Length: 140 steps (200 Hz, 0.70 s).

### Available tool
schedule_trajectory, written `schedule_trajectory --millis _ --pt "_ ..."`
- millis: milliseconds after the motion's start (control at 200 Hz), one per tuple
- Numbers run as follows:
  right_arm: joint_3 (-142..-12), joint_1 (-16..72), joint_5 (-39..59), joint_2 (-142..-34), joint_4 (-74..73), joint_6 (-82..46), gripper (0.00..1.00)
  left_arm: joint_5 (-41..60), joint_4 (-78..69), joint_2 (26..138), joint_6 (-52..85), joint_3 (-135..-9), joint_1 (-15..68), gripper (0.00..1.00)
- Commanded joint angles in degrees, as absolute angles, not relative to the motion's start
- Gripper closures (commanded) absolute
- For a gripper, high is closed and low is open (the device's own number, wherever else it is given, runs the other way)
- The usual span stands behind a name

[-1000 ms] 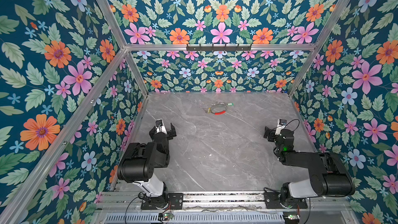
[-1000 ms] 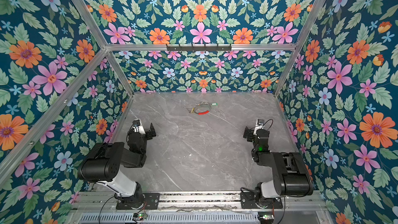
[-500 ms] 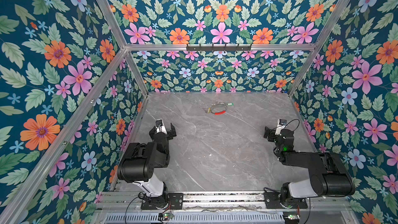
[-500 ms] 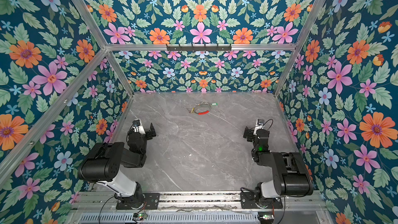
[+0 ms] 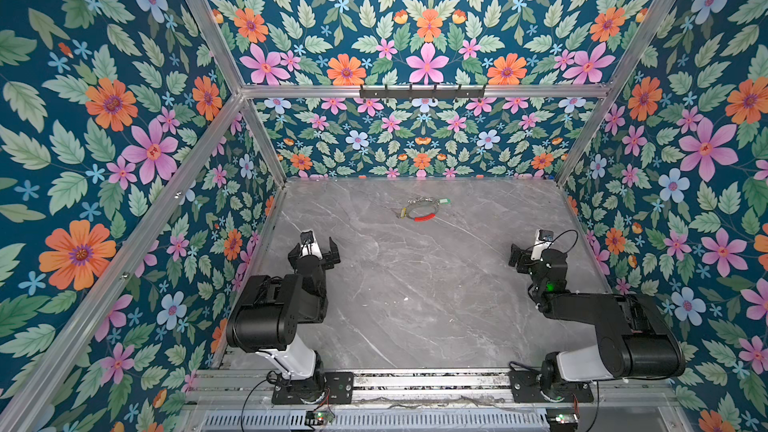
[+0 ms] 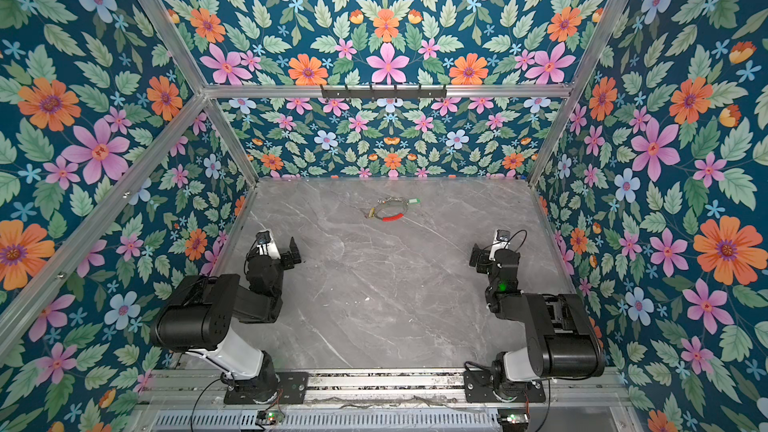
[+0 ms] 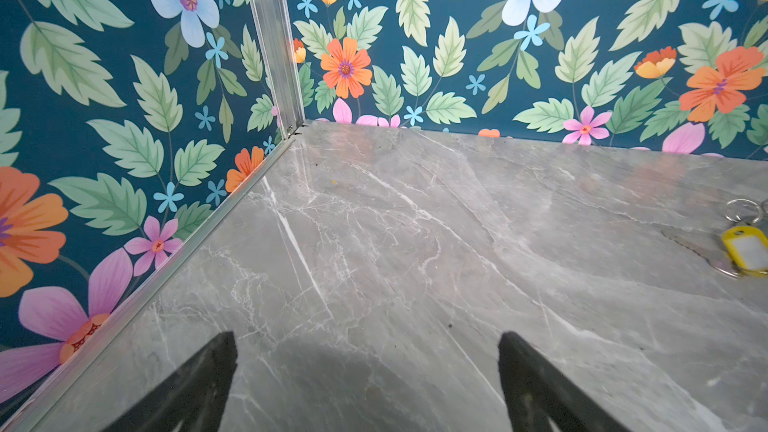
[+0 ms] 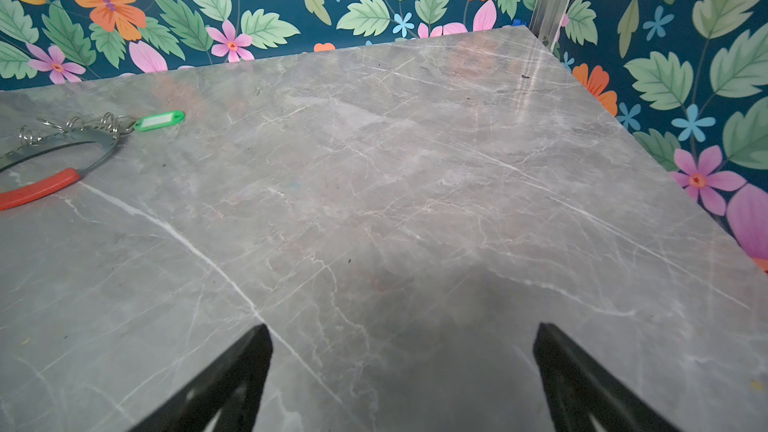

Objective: Remove the keys from the keyring

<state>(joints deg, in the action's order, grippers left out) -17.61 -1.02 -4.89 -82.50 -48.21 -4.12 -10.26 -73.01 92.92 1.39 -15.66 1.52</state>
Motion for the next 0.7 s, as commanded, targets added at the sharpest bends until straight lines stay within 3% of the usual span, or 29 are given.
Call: schedule_trajectory --millis 0,420,565,695 --pt "-17.7 -1.0 -5.0 -82.5 -50.5 -4.0 0.01 -10.0 -73.7 92.7 1.0 -15.6 1.5 0.0" --pt "-18.1 -0.8 -5.1 -82.0 -50.3 -3.7 0.01 -8.8 -74.1 92.0 0.6 -15.1 1.5 0.0" --pt "-27.0 2.8 -11.0 -72.7 -26.9 -3.0 0.01 -9.3 -65.7 82.3 -0.5 -15.2 2.4 0.0" --pt "-31.5 4.1 -13.5 -67.1 -19.6 -8.7 0.01 -12.1 -53.0 74.5 3.6 -19.2 2.7 0.0"
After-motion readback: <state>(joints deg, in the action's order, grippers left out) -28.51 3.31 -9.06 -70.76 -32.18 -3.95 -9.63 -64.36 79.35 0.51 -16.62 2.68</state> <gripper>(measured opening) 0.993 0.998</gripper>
